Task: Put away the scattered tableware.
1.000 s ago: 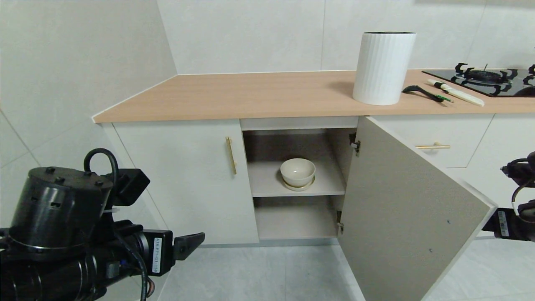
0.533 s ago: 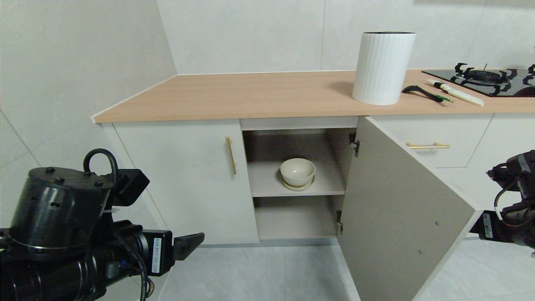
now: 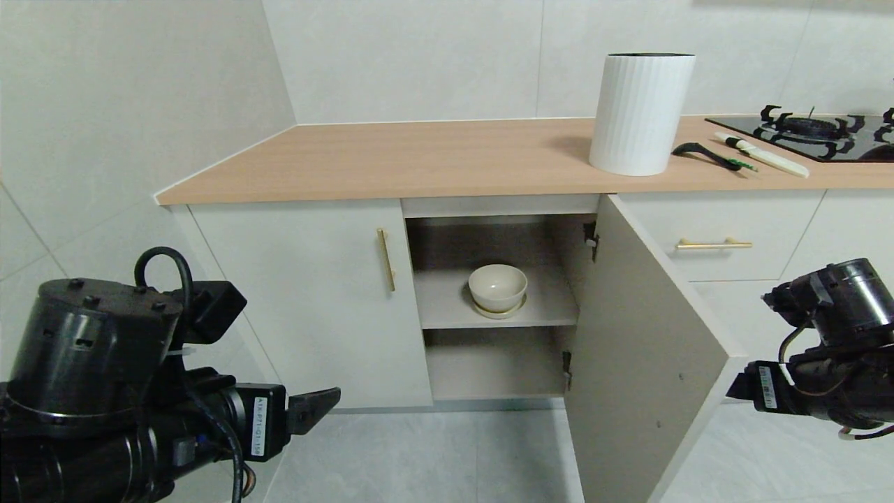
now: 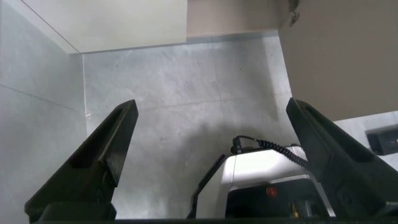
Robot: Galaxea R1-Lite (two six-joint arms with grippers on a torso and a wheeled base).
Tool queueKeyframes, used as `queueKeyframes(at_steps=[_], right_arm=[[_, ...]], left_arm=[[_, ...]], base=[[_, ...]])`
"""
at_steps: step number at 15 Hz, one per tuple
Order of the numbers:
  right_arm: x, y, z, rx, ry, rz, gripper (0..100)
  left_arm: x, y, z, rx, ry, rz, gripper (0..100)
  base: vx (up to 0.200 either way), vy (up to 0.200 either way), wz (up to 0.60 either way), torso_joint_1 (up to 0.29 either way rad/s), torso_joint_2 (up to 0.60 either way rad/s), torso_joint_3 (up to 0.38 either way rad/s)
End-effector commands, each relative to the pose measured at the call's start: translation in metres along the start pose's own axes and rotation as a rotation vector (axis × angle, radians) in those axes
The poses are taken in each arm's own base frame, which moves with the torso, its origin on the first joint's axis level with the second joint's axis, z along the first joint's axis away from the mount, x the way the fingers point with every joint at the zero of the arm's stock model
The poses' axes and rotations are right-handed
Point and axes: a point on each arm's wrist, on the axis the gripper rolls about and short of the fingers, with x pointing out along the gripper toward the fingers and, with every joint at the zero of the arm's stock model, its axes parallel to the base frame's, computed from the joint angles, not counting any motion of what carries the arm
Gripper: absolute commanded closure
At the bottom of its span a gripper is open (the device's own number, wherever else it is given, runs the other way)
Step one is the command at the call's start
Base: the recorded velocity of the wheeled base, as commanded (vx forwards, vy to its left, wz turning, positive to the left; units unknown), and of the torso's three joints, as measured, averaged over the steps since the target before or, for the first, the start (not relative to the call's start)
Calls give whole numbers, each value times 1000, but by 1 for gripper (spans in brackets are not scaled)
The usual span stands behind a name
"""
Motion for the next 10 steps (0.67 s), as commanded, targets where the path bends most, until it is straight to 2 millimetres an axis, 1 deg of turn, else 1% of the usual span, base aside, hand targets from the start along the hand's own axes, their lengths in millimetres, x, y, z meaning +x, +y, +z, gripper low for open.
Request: queueKeyframes(at_steps=[1, 4, 5, 6, 7, 9, 10], right_arm=[[2, 18, 0, -40, -16, 47, 0], [4, 52, 3, -112, -66, 137, 0], [7, 66, 11, -127, -79, 159, 0], [11, 76, 14, -142, -78, 172, 0], [19, 91, 15, -170, -68, 191, 0], [30, 108, 23, -183, -54, 254, 0], [34, 113, 28, -181, -47, 290, 0]], left_arm=[[-1, 0, 1, -3, -5, -2, 0], [-3, 0, 2, -6, -14, -3, 0], [-4, 0, 2, -6, -20, -5, 0], [-5, 1, 3, -7, -23, -6, 0], [-7, 1, 3, -10, -31, -9, 0], [-10, 2, 4, -1, -43, -9, 0], [-10, 2, 5, 1, -48, -1, 0]], base=[[0, 0, 0, 0, 0, 0], [0, 0, 0, 0, 0, 0], [0, 0, 0, 0, 0, 0], [0, 0, 0, 0, 0, 0], [0, 0, 0, 0, 0, 0], [0, 0, 0, 0, 0, 0], [0, 0, 0, 0, 0, 0]])
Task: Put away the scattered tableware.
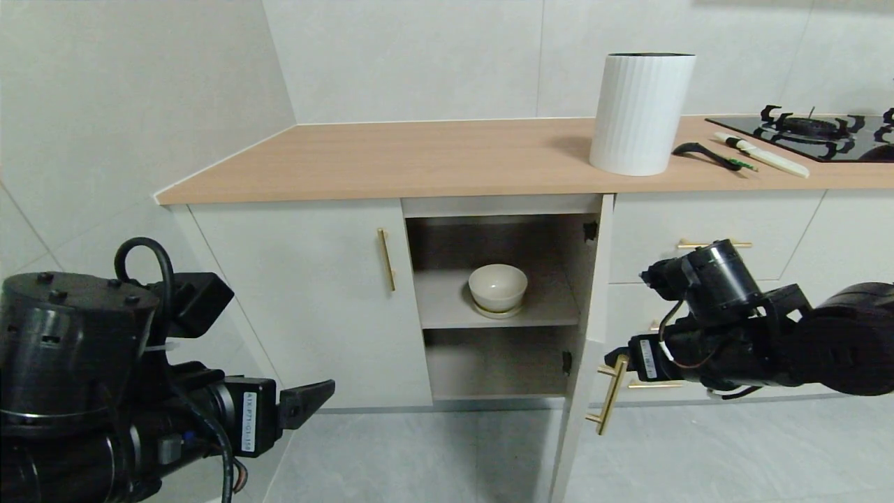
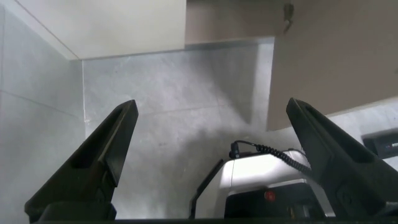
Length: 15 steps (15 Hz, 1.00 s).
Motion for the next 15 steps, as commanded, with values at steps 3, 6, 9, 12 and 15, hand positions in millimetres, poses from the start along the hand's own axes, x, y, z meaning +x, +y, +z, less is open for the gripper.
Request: queueKeyframes(at_steps=[3, 6, 9, 12, 15], right_arm=[[29, 16, 11, -7, 34, 78, 0], [47, 21, 11, 1, 33, 92, 0], [58, 27, 13, 51, -23, 116, 0], [70, 33, 15, 105, -72, 139, 0], [79, 37, 16, 142, -109, 157, 0]], left_arm=[[-2, 2, 0, 22, -17, 32, 0], [-4, 2, 0, 40, -24, 38, 0], [-1, 2, 0, 42, -19, 46, 0], [1, 1, 0, 42, -14, 53, 0], [1, 1, 1, 41, -17, 53, 0]], base=[[0, 0, 0, 0, 0, 0], [0, 0, 0, 0, 0, 0], [0, 0, 0, 0, 0, 0], [0, 0, 0, 0, 0, 0], [0, 0, 0, 0, 0, 0]])
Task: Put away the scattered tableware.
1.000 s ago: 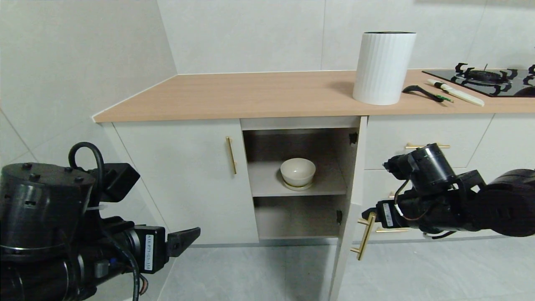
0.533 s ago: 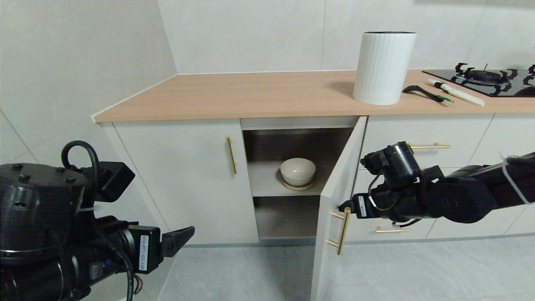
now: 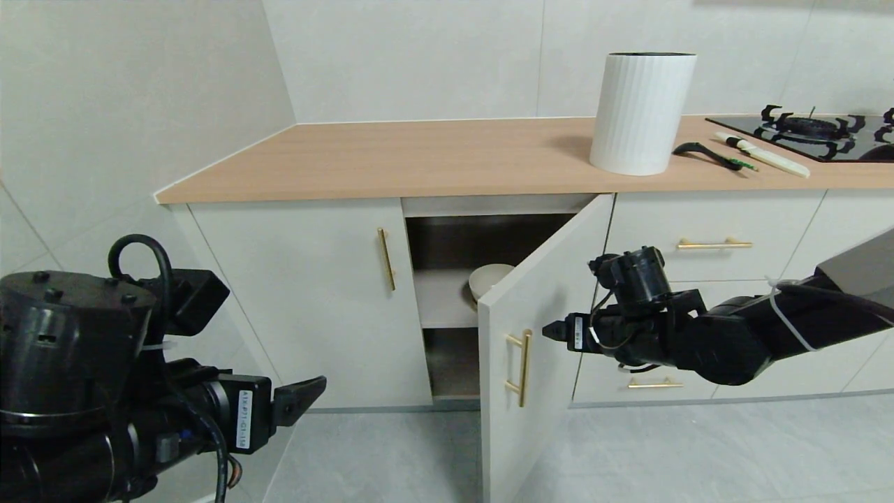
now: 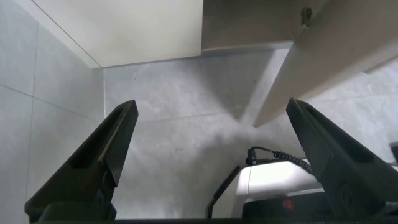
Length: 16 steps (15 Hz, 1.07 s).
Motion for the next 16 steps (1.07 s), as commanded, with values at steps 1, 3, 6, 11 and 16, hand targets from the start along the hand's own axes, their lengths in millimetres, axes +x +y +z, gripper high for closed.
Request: queueKeyframes(at_steps=[1, 3, 6, 11, 16], right_arm=[[11, 5, -4, 19, 8, 4, 0], [16, 8, -1, 87, -5, 12, 0], [22, 13, 2, 135, -15, 22, 0], [20, 22, 7, 196, -33, 50, 0], [19, 27, 11, 247, -48, 64, 0]], left_arm=[[1, 0, 0, 0, 3, 1, 0], [1, 0, 0, 2, -1, 17, 0], [3, 0, -1, 4, 4, 23, 0], [3, 0, -1, 4, 4, 23, 0], [3, 0, -1, 2, 4, 22, 0]], base=[[0, 0, 0, 0, 0, 0], [0, 0, 0, 0, 0, 0], [200, 0, 0, -1, 1, -1], [120, 0, 0, 1, 0, -2], [0, 0, 0, 0, 0, 0]])
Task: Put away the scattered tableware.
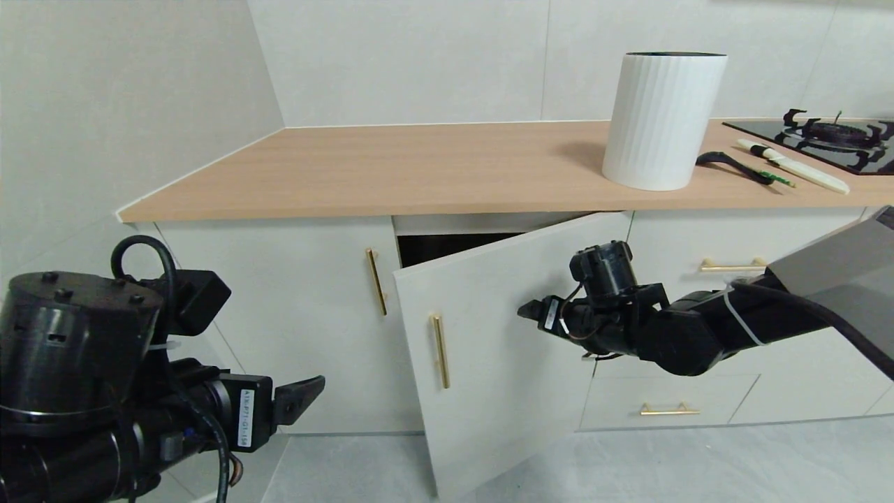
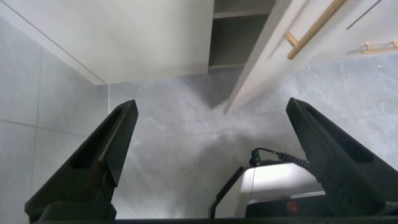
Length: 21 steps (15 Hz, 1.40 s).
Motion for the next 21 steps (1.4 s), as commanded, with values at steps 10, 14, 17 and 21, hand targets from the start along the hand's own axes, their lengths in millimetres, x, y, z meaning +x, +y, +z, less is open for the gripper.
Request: queueKeyframes(at_steps=[10, 14, 17, 21], right_arm=[[24, 10, 15, 121, -140, -60, 0], [35, 10, 18, 152, -196, -102, 0], [43, 7, 21, 161, -240, -133, 0], [54, 4, 26, 174, -300, -176, 0]], left_arm=[[1, 0, -2, 3, 8, 1, 0], [1, 0, -2, 3, 8, 1, 0], [1, 0, -1, 0, 7, 2, 0], [1, 0, -1, -2, 6, 1, 0]], base=[[0, 0, 0, 0, 0, 0], [0, 0, 0, 0, 0, 0], [0, 0, 0, 0, 0, 0], [0, 0, 0, 0, 0, 0]])
